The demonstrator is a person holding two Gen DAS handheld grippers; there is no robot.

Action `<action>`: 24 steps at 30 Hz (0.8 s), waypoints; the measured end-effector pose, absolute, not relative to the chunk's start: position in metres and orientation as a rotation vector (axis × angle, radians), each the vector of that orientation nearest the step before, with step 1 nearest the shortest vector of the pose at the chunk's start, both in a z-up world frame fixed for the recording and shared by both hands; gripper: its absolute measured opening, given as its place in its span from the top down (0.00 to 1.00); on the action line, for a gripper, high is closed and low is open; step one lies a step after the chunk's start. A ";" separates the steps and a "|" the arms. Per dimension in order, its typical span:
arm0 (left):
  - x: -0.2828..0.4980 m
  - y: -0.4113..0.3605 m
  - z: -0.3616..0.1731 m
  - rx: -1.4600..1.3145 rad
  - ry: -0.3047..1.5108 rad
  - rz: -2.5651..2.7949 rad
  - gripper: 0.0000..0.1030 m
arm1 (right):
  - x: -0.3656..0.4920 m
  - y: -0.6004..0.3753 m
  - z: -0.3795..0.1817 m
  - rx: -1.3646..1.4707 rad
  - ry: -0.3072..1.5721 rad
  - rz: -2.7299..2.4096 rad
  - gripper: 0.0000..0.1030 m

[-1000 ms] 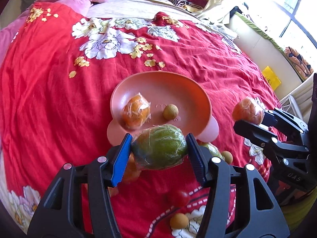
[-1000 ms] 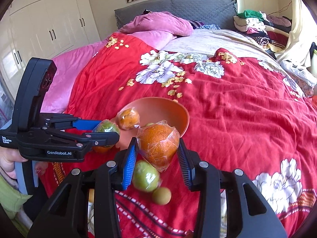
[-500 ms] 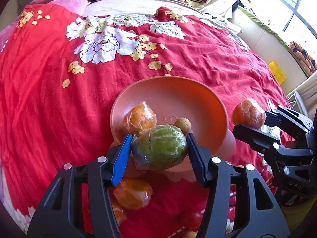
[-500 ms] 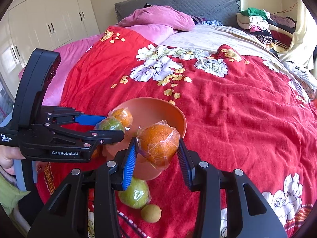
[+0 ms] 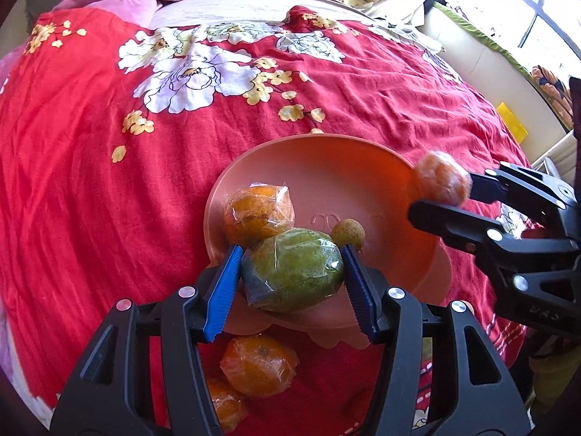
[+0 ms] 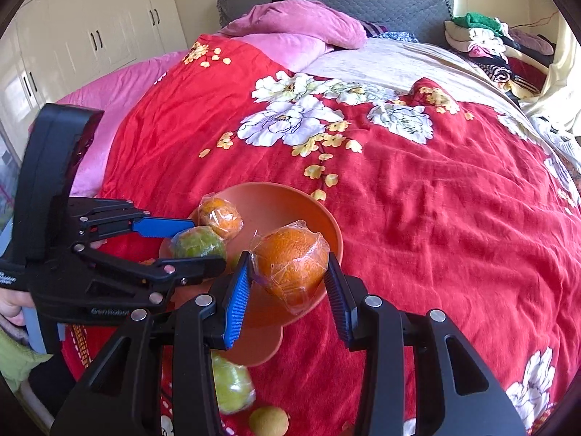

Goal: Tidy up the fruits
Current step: 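Lower both fruits into the pink plate and open both tools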

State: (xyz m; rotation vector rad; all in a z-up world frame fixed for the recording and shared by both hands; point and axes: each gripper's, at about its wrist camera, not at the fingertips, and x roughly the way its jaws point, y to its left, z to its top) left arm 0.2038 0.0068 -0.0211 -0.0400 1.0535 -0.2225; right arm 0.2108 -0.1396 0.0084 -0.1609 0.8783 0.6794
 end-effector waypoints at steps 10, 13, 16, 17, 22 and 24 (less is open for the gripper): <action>0.204 0.007 -0.022 -0.029 1.057 -0.235 0.53 | 0.227 -0.128 -0.005 -0.172 0.939 0.713 0.62; 0.203 0.007 -0.023 -0.031 1.059 -0.237 0.53 | 0.229 -0.126 -0.007 -0.178 0.947 0.716 0.62; 0.203 0.008 -0.023 -0.035 1.059 -0.239 0.53 | 0.231 -0.125 -0.008 -0.182 0.950 0.714 0.62; 0.203 0.008 -0.024 -0.037 1.059 -0.240 0.53 | 0.231 -0.124 -0.008 -0.182 0.952 0.713 0.62; 0.203 0.008 -0.024 -0.040 1.059 -0.240 0.53 | 0.232 -0.124 -0.008 -0.180 0.952 0.713 0.61; 0.203 0.008 -0.024 -0.041 1.059 -0.242 0.53 | 0.233 -0.124 -0.007 -0.175 0.953 0.718 0.61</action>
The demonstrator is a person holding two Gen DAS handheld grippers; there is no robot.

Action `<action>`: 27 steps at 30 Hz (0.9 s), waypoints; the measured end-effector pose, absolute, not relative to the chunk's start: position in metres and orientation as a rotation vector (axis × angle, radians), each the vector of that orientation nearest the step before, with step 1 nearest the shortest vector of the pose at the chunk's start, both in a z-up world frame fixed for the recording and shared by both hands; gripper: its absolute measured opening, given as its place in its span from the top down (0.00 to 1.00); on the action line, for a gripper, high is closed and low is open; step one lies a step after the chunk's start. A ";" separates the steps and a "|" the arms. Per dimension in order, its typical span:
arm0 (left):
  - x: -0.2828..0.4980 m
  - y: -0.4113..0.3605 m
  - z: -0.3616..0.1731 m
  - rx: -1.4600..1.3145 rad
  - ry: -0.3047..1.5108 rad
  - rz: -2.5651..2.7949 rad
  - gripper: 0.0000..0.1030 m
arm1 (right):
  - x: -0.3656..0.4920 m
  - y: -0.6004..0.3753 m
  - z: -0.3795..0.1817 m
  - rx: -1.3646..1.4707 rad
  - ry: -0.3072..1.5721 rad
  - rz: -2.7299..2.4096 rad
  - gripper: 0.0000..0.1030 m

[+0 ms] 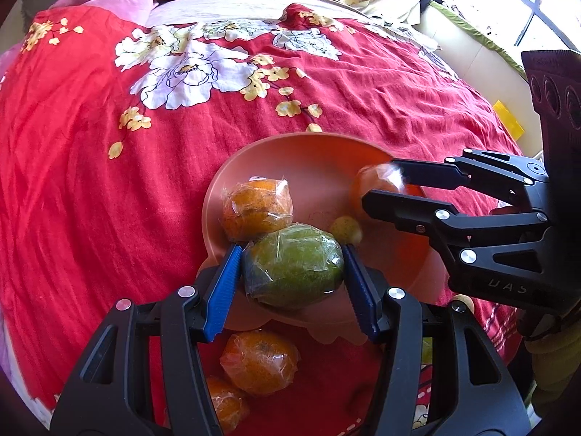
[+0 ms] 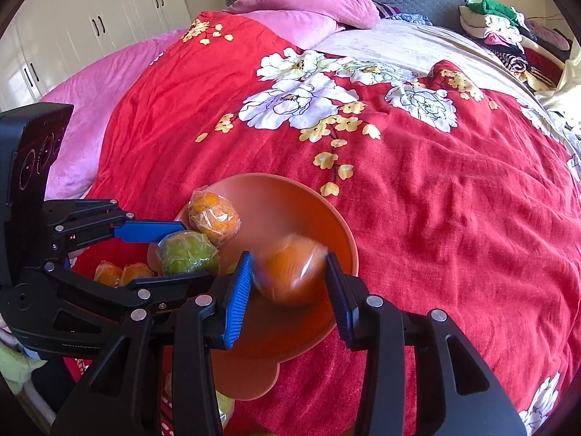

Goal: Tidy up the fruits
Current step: 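Lower both fruits into the pink plate and open both tools, then lift both tools away from the plate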

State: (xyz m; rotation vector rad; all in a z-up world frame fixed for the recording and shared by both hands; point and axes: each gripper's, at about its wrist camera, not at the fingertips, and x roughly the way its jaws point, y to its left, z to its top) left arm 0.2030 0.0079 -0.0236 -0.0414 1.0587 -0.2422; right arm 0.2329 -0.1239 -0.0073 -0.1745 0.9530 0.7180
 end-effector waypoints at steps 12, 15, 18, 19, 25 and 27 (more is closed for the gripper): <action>0.201 0.010 -0.021 -0.044 1.053 -0.234 0.53 | 0.228 -0.132 0.003 -0.145 0.930 0.711 0.61; 0.200 0.011 -0.020 -0.044 1.051 -0.230 0.53 | 0.225 -0.134 0.008 -0.138 0.920 0.708 0.61; 0.198 0.011 -0.018 -0.050 1.047 -0.229 0.53 | 0.222 -0.137 0.013 -0.131 0.911 0.699 0.57; 0.197 0.012 -0.017 -0.053 1.044 -0.226 0.53 | 0.221 -0.137 0.014 -0.130 0.907 0.695 0.56; 0.190 0.016 -0.010 -0.066 1.029 -0.218 0.49 | 0.211 -0.144 0.026 -0.133 0.872 0.668 0.46; 0.188 0.017 -0.007 -0.072 1.021 -0.214 0.48 | 0.208 -0.146 0.029 -0.136 0.862 0.656 0.45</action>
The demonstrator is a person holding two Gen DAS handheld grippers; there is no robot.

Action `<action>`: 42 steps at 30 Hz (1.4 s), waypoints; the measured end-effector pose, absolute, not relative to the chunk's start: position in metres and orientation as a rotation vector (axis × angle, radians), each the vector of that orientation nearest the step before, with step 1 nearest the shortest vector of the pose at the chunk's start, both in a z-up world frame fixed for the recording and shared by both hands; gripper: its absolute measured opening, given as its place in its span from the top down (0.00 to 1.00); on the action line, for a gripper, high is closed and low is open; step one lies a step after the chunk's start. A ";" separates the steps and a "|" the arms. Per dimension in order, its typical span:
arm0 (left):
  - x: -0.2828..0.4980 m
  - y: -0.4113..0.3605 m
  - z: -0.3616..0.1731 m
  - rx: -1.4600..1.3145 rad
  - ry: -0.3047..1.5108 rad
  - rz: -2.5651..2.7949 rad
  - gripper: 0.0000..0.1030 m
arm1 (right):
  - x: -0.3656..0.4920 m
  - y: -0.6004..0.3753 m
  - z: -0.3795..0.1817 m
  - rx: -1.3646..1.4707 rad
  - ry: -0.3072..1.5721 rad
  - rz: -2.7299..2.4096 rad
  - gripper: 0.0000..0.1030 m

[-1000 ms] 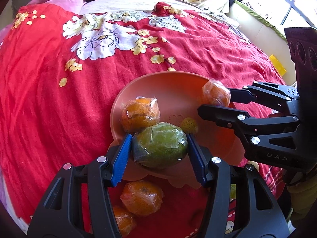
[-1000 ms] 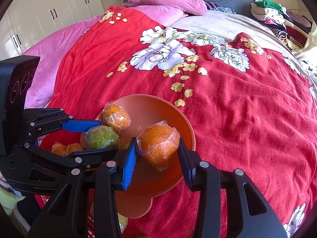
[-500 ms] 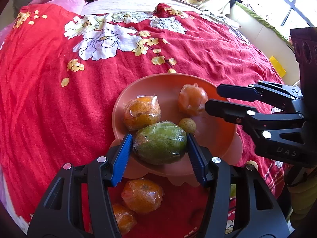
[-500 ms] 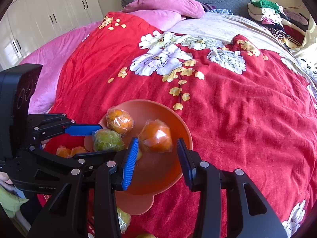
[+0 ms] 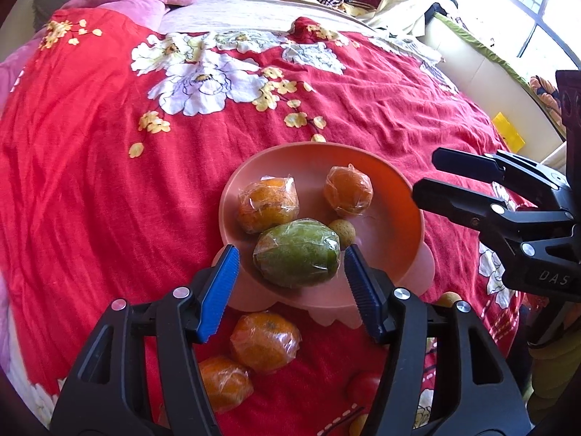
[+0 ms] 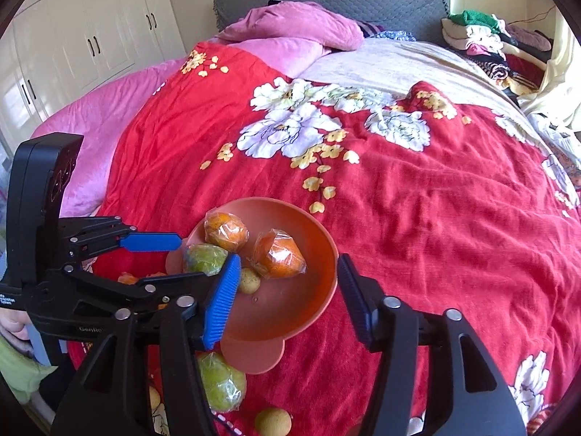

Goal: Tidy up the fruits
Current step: 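Lift both tools away from the plate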

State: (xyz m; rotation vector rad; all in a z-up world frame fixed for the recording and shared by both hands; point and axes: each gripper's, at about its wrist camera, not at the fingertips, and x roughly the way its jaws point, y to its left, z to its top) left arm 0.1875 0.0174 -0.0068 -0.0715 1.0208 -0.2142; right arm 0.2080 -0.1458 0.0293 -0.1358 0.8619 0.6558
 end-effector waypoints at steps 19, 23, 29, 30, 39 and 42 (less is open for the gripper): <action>0.164 0.030 0.022 -0.090 0.959 -0.163 0.28 | 0.177 -0.146 0.052 -0.182 0.786 0.621 0.30; 0.159 0.032 0.026 -0.094 0.947 -0.144 0.22 | 0.171 -0.146 0.055 -0.185 0.778 0.623 0.27; 0.150 0.033 0.035 -0.092 0.925 -0.121 0.18 | 0.165 -0.147 0.061 -0.177 0.762 0.621 0.25; 0.149 0.034 0.036 -0.091 0.919 -0.116 0.18 | 0.164 -0.147 0.062 -0.174 0.759 0.622 0.25; 0.135 0.037 0.053 -0.075 0.871 -0.081 0.10 | 0.154 -0.155 0.073 -0.156 0.727 0.612 0.20; 0.131 0.038 0.057 -0.061 0.857 -0.062 0.10 | 0.151 -0.157 0.076 -0.149 0.723 0.608 0.19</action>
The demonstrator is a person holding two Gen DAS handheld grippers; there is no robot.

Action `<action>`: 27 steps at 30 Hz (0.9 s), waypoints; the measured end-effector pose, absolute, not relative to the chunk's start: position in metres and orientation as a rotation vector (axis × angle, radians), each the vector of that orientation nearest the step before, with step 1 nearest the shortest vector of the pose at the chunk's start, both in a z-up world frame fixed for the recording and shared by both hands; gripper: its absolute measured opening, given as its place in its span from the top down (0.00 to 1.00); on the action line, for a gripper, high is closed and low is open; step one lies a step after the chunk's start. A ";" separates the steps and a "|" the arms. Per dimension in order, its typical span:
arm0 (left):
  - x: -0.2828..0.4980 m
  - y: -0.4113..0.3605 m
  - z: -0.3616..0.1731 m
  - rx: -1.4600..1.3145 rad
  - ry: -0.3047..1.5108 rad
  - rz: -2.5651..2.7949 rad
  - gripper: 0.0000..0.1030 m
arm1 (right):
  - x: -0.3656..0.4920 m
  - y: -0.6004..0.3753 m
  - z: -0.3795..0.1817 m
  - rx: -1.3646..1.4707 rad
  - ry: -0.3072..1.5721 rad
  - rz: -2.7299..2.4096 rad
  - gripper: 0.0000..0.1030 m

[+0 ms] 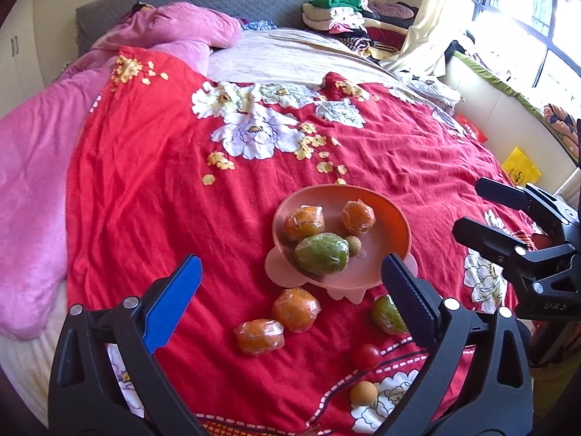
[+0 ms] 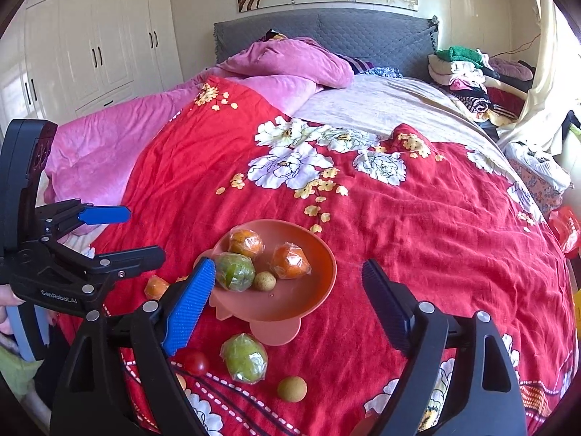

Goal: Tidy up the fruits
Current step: 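Lift both tools away from the plate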

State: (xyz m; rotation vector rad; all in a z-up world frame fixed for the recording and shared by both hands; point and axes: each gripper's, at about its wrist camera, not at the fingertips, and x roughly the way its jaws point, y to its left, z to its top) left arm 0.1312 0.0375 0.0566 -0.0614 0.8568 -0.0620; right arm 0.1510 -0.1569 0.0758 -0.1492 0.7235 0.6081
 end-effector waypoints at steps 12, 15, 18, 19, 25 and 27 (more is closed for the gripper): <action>0.113 0.045 0.066 -0.061 0.825 -0.035 0.10 | 0.135 -0.157 0.078 -0.145 0.716 0.618 0.14; 0.110 0.047 0.066 -0.065 0.824 -0.032 0.10 | 0.132 -0.156 0.078 -0.146 0.716 0.623 0.13; 0.107 0.050 0.066 -0.068 0.825 -0.025 0.10 | 0.128 -0.155 0.078 -0.149 0.718 0.624 0.13; 0.106 0.052 0.066 -0.072 0.825 -0.021 0.10 | 0.127 -0.155 0.077 -0.149 0.719 0.625 0.13; 0.099 0.063 0.065 -0.087 0.829 -0.001 0.10 | 0.121 -0.154 0.076 -0.156 0.724 0.633 0.12; 0.096 0.067 0.063 -0.092 0.835 0.004 0.10 | 0.118 -0.153 0.074 -0.160 0.727 0.638 0.12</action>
